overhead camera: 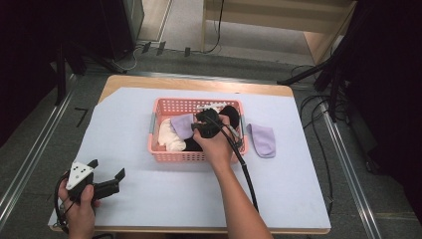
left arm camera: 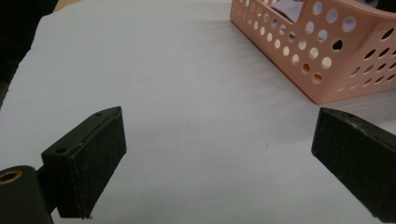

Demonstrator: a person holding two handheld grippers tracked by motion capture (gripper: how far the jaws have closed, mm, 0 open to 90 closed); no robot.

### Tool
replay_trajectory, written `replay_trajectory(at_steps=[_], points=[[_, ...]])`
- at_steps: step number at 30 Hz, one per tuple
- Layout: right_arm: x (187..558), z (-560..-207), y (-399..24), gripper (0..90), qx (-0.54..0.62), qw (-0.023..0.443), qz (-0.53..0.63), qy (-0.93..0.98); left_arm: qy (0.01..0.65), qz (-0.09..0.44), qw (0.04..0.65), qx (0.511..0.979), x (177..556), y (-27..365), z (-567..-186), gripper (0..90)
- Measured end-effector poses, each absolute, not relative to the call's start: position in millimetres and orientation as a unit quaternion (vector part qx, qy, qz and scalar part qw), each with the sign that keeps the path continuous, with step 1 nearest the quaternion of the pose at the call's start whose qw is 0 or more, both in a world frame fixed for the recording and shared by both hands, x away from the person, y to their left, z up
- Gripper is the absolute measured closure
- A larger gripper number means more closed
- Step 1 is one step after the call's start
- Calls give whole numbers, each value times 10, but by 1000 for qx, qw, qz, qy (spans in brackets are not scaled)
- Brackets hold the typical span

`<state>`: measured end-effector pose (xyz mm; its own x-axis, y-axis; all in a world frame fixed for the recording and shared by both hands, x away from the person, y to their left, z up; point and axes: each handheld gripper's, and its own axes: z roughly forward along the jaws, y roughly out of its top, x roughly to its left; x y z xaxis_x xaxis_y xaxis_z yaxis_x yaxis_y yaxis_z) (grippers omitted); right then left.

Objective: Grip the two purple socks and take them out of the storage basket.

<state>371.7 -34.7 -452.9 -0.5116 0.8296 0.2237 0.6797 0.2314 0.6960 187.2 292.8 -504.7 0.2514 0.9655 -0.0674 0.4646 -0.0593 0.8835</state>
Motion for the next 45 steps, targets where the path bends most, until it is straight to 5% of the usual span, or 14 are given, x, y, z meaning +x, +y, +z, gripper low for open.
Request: replay_trajectory(at_steps=[25,45], points=[[3308,-3952,-760,886,430,229,514,706,534,296,425,668,1873,2919,-5049,39],[3193,-3548,-1475,886,452,311,540,638,534,297,423,669,1872,2911,-5048,39]])
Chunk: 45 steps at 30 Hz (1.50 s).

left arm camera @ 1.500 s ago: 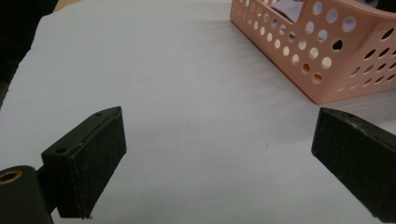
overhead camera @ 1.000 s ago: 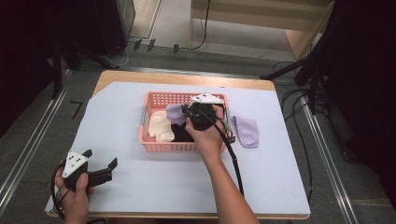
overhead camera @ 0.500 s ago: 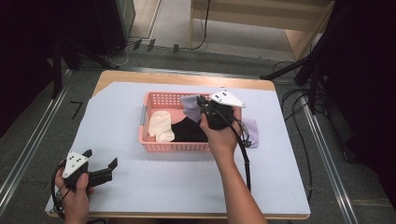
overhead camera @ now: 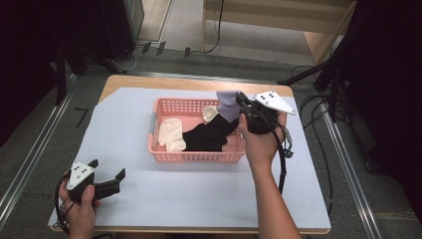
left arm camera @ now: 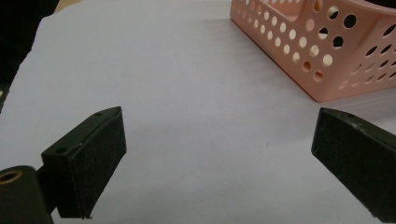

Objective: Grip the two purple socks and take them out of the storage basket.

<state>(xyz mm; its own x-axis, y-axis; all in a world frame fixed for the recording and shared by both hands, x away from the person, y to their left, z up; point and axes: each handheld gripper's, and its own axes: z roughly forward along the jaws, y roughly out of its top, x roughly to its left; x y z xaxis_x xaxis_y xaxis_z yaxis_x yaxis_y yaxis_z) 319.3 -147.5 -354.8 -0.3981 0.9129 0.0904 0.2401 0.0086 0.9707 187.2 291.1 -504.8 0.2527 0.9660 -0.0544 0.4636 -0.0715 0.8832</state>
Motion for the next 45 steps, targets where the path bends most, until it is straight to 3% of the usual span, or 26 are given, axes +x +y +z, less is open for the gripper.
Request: replay_trajectory(at_steps=[14,30,32,34,37,45], points=[[3129,-3636,-2129,886,498,339,515,610,532,298,422,671,1872,2913,-5047,39],[3089,-4390,-2558,879,573,305,457,608,532,302,422,669,1868,2904,-5050,39],[3061,-4474,-2581,831,581,295,452,609,533,302,423,668,1865,2903,-5050,39],[3018,-4541,-2611,668,592,282,456,602,533,301,424,668,1865,2904,-5049,39],[2946,-4590,-2650,500,600,282,451,597,532,302,424,668,1865,2906,-5049,39],[2709,-4697,-2794,377,599,263,457,603,533,302,424,667,1861,2902,-5048,39]])
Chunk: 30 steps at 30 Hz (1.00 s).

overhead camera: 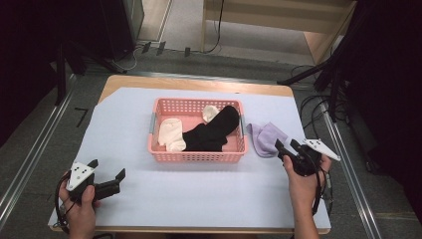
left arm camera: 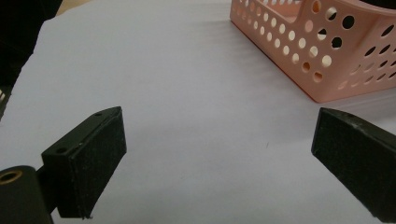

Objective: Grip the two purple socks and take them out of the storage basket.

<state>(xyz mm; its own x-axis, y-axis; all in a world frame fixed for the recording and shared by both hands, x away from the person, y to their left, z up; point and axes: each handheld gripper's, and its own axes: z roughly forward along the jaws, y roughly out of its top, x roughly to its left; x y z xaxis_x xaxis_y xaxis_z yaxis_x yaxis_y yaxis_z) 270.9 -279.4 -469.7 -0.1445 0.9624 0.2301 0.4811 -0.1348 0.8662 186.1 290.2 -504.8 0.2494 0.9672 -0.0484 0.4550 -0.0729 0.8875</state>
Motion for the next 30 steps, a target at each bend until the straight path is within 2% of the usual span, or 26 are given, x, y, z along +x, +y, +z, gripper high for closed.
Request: replay_trajectory(at_steps=[9,30], points=[[2434,-4844,-2985,246,573,235,470,629,532,303,423,668,1856,2903,-5047,47],[1986,-5168,-3521,244,607,249,435,617,528,311,417,671,1853,2887,-5048,47]])
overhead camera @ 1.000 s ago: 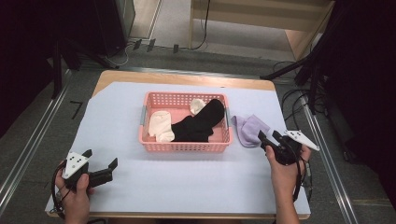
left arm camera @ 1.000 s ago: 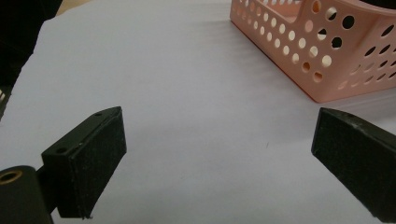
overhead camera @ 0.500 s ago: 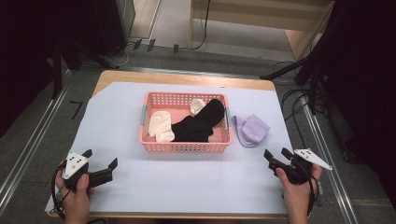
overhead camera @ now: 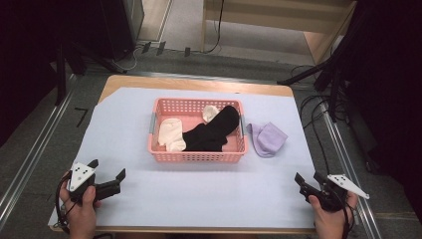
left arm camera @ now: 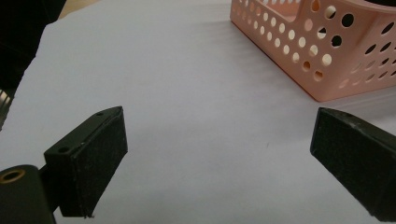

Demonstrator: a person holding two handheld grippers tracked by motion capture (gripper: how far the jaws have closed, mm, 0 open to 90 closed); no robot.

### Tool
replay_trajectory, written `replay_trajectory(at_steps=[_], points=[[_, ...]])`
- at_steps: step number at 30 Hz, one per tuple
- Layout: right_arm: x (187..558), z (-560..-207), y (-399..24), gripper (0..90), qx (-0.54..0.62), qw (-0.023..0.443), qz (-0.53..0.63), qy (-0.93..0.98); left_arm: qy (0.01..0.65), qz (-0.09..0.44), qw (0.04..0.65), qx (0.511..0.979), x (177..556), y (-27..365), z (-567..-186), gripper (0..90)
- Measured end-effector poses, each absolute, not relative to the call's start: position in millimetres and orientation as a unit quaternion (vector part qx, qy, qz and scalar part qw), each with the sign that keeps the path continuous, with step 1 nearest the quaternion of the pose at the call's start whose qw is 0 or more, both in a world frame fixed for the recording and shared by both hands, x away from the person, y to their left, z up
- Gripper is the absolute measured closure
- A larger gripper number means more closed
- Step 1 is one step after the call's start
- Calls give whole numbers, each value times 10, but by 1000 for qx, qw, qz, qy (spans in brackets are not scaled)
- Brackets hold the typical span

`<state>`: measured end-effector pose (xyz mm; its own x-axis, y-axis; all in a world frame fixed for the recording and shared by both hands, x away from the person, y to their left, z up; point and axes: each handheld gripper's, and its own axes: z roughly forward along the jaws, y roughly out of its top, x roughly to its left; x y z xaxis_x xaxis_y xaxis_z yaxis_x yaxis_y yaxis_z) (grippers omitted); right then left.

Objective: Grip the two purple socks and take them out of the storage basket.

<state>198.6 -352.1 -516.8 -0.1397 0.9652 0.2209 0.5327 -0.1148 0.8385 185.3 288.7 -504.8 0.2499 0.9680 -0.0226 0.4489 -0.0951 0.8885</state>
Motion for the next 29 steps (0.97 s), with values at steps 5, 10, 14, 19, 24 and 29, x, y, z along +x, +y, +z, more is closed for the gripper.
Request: replay_trajectory(at_steps=[5,10,14,19,24,29], points=[[1937,-5260,-3602,258,613,246,447,603,525,319,419,669,1840,2879,-5049,68],[1958,-5293,-3560,261,610,243,447,607,525,317,421,669,1841,2882,-5050,69],[1970,-5323,-3598,262,614,227,456,603,524,317,425,667,1831,2888,-5048,69],[1966,-5330,-3591,265,624,219,451,599,525,316,425,666,1834,2895,-5048,69],[1983,-5339,-3584,262,614,222,448,611,524,316,425,667,1831,2891,-5047,69],[1984,-5341,-3589,261,615,223,450,608,525,316,427,665,1834,2897,-5048,69]])
